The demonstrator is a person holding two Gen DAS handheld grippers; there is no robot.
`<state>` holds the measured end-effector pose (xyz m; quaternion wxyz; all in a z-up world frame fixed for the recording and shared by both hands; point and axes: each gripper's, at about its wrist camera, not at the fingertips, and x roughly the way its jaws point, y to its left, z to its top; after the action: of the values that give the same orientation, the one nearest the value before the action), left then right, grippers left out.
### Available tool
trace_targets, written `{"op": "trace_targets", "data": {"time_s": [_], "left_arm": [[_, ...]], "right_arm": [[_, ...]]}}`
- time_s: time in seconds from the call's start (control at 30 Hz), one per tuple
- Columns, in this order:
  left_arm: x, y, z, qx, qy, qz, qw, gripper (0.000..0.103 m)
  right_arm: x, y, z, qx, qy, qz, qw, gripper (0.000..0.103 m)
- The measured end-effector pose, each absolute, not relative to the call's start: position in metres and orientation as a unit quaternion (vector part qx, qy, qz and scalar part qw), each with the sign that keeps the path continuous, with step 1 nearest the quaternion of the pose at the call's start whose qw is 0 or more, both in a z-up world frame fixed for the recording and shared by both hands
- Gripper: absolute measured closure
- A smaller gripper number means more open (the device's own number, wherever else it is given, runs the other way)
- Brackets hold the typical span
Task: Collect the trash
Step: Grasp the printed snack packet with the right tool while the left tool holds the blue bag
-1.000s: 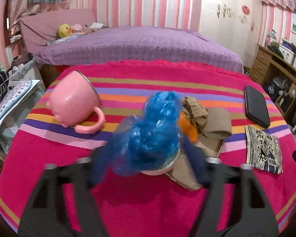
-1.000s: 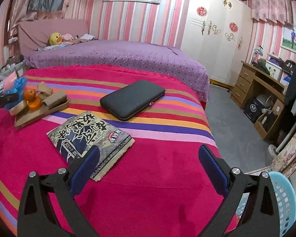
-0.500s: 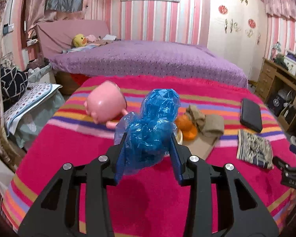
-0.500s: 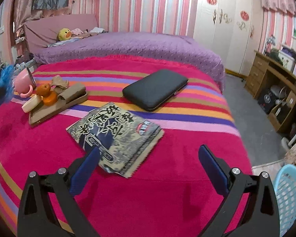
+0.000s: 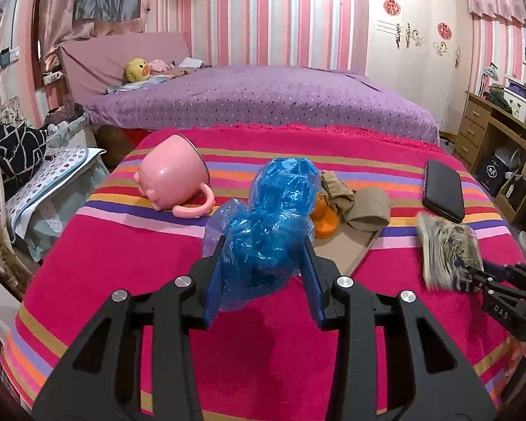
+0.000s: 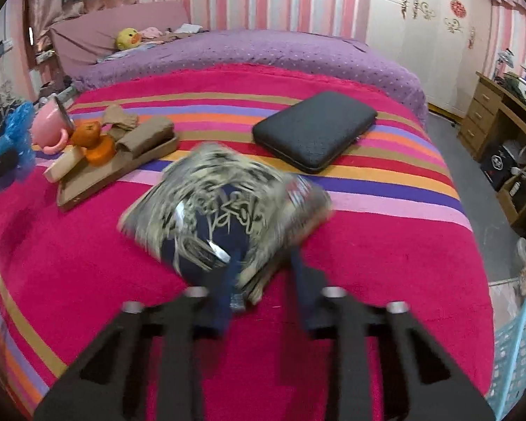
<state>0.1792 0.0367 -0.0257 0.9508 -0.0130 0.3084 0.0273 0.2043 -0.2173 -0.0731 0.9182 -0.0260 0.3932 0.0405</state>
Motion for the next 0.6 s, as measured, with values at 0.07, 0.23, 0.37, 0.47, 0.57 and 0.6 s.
{"op": "trace_targets", "data": {"time_s": [0.07,0.23,0.37,0.47,0.57,0.6], "left_arm": [[0.179,0.035,-0.024,-0.017,0.307,0.028,0.951,0.065],[0.175,0.029,-0.018,-0.021,0.297,0.025,0.954,0.065],[0.168,0.016,-0.011,-0.019,0.285,0.013,0.958,0.065],[0.164,0.005,-0.009,-0.015,0.28,0.005,0.96,0.065],[0.16,-0.01,-0.007,-0.016,0.276,-0.006,0.961,0.065],[0.159,-0.013,-0.007,-0.016,0.276,-0.009,0.961,0.065]], "right_arm": [[0.202,-0.217,-0.07,-0.027,0.384,0.041,0.922,0.095],[0.185,-0.234,-0.054,0.0,0.335,0.043,0.941,0.096],[0.17,-0.254,-0.04,0.023,0.304,0.038,0.952,0.096],[0.158,-0.27,-0.027,0.037,0.283,0.035,0.958,0.096],[0.148,-0.284,-0.019,0.051,0.27,0.032,0.961,0.096],[0.147,-0.287,-0.018,0.051,0.269,0.031,0.961,0.096]]}}
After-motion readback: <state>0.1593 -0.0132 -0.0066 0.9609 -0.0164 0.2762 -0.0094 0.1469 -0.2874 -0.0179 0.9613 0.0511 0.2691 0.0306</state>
